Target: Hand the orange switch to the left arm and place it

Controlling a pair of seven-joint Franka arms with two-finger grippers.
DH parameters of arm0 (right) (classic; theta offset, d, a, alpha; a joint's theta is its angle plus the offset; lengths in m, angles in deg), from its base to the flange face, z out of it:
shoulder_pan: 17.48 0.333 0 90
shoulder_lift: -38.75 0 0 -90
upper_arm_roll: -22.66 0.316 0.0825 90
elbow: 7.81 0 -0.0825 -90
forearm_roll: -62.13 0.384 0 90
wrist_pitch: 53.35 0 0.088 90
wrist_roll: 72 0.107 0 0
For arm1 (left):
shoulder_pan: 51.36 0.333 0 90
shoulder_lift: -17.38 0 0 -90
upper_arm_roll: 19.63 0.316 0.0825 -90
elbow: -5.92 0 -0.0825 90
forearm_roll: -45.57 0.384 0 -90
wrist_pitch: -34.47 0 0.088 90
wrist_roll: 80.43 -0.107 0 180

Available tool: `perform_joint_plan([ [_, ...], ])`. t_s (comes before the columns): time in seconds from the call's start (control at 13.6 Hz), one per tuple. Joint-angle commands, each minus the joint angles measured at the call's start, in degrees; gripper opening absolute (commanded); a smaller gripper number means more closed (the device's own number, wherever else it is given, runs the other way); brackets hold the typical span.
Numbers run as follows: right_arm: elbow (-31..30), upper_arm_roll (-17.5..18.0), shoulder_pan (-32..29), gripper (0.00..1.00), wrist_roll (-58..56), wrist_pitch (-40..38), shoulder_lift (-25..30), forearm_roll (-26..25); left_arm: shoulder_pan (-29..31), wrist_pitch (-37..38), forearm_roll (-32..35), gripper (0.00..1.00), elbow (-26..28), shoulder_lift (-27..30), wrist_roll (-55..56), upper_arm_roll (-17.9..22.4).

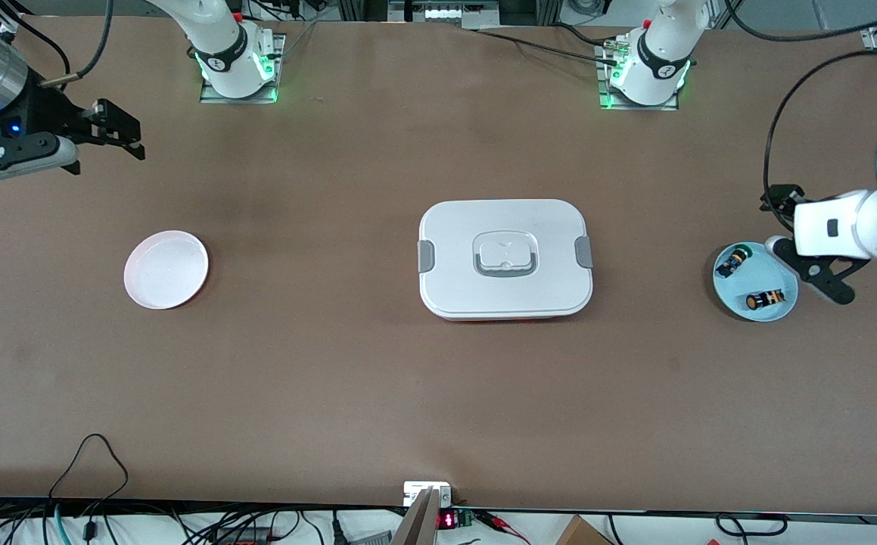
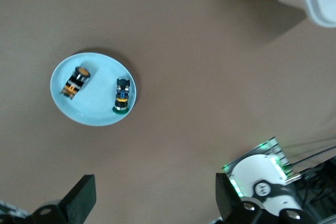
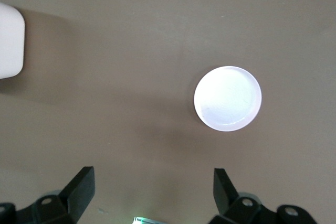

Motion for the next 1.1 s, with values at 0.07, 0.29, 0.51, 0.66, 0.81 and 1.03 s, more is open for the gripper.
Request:
perform_joint_plan([
  [0.07, 1.36, -0.77, -0.49, 1.0, 1.0, -1.22, -0.71, -2.83, -0.34, 5.87, -3.61, 1.0, -7.76, -0.25, 11.64, -0.22],
  [0.29, 2.76, -0.42, 0.21, 1.0, 1.52, -1.05, -0.8, -4.23, -10.76, 3.61, -7.89, 1.0, -7.25, 3.6, 17.7, 13.69],
  [0.51, 2.94, -0.68, -0.32, 1.0, 1.61, -0.78, -1.58, -3.53, -22.98, -7.79, -13.28, 1.0, 3.34, 11.14, 25.52, 30.32],
  [0.66, 2.94, -0.42, 0.47, 1.0, 1.7, -0.87, -1.85, -4.06, -25.65, -18.77, -15.04, 1.0, 15.2, 19.22, 27.73, 33.44],
  [0.81, 2.94, -0.33, 0.21, 1.0, 1.7, -0.61, -2.2, -3.45, -27.67, -21.81, -15.14, 1.0, 19.9, 22.59, 30.89, 35.89],
  [1.03, 2.94, -0.5, -0.23, 1.0, 1.96, -0.6, -2.38, -3.27, -27.41, -21.12, -15.05, 1.0, 21.23, 23.92, 30.2, 35.47],
])
